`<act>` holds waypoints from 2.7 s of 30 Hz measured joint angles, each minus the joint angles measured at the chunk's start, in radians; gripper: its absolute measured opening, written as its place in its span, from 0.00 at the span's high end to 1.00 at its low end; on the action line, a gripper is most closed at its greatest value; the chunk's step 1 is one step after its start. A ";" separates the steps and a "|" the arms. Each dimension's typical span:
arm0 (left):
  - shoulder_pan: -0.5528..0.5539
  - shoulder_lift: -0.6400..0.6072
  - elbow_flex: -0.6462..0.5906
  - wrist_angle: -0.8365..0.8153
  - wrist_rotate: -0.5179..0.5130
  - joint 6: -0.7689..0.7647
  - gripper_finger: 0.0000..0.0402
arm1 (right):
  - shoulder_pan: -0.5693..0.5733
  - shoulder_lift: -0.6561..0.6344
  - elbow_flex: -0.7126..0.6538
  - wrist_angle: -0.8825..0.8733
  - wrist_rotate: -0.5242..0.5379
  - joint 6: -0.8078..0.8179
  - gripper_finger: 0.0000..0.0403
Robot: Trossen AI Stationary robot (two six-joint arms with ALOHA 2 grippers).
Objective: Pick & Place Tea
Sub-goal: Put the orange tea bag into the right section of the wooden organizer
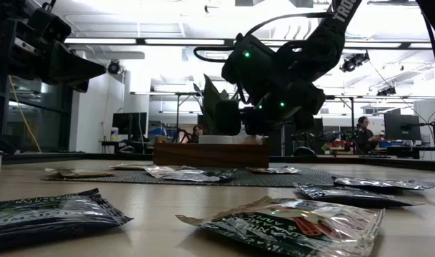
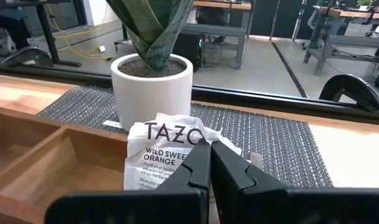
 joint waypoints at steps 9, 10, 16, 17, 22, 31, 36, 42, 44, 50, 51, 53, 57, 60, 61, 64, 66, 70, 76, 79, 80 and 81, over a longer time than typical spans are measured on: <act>0.000 0.000 0.000 0.000 0.000 0.000 1.00 | 0.000 0.000 0.000 -0.003 -0.068 -0.018 0.83; 0.000 0.000 0.000 0.000 0.000 0.000 1.00 | 0.000 0.000 0.000 -0.003 -0.068 -0.019 0.80; 0.000 0.000 0.000 0.000 0.000 0.000 1.00 | 0.000 0.001 0.000 0.003 -0.075 -0.053 0.63; 0.000 0.000 0.000 0.000 0.000 0.000 1.00 | 0.000 0.001 0.000 0.005 -0.080 -0.063 0.61; 0.000 0.000 0.000 0.000 0.000 0.000 1.00 | 0.000 -0.008 0.000 0.018 -0.102 -0.126 0.54; 0.000 0.000 0.000 0.000 0.000 0.000 1.00 | 0.000 -0.011 0.039 0.016 -0.144 -0.227 0.52; 0.000 0.000 0.000 0.000 0.000 0.000 1.00 | 0.002 -0.011 0.085 -0.009 -0.154 -0.319 0.52; 0.000 0.000 0.000 0.000 0.000 0.000 1.00 | 0.002 -0.011 0.132 -0.083 -0.155 -0.373 0.52; 0.000 0.000 0.000 0.000 0.000 0.000 1.00 | 0.002 -0.011 0.143 -0.105 -0.153 -0.375 0.52; 0.000 0.000 0.000 0.000 0.000 0.000 1.00 | 0.002 -0.012 0.150 -0.136 -0.144 -0.345 0.52; 0.000 0.000 0.000 0.000 0.000 0.000 1.00 | 0.002 -0.012 0.150 -0.148 -0.144 -0.325 0.52; 0.000 0.000 0.000 0.000 0.000 0.000 1.00 | 0.002 -0.012 0.150 -0.172 -0.145 -0.285 0.52; 0.000 0.000 0.000 0.000 0.000 0.000 1.00 | 0.000 -0.012 0.150 -0.187 -0.157 -0.271 0.52; 0.000 0.000 0.000 0.000 0.000 0.000 1.00 | -0.003 -0.012 0.150 -0.189 -0.193 -0.276 0.50; 0.000 0.000 0.000 0.000 0.000 0.000 1.00 | -0.006 -0.012 0.150 -0.195 -0.205 -0.272 0.50; 0.000 0.000 0.000 0.000 0.000 0.000 1.00 | -0.014 -0.013 0.150 -0.238 -0.232 -0.236 0.46; 0.000 0.000 0.000 0.000 0.000 0.000 1.00 | -0.020 -0.013 0.150 -0.274 -0.240 -0.202 0.43; 0.000 0.000 0.000 0.000 0.000 0.000 1.00 | -0.022 -0.013 0.150 -0.322 -0.241 -0.150 0.39; 0.000 0.000 0.000 0.000 0.000 0.000 1.00 | -0.021 -0.013 0.150 -0.365 -0.239 -0.130 0.38; 0.000 0.000 0.000 0.000 0.000 0.000 1.00 | -0.021 -0.013 0.150 -0.400 -0.239 -0.129 0.38; 0.000 0.000 0.000 0.000 0.000 0.000 1.00 | -0.021 -0.013 0.150 -0.415 -0.241 -0.130 0.38; 0.000 0.000 0.000 0.000 0.000 0.000 1.00 | -0.021 -0.013 0.150 -0.427 -0.241 -0.129 0.38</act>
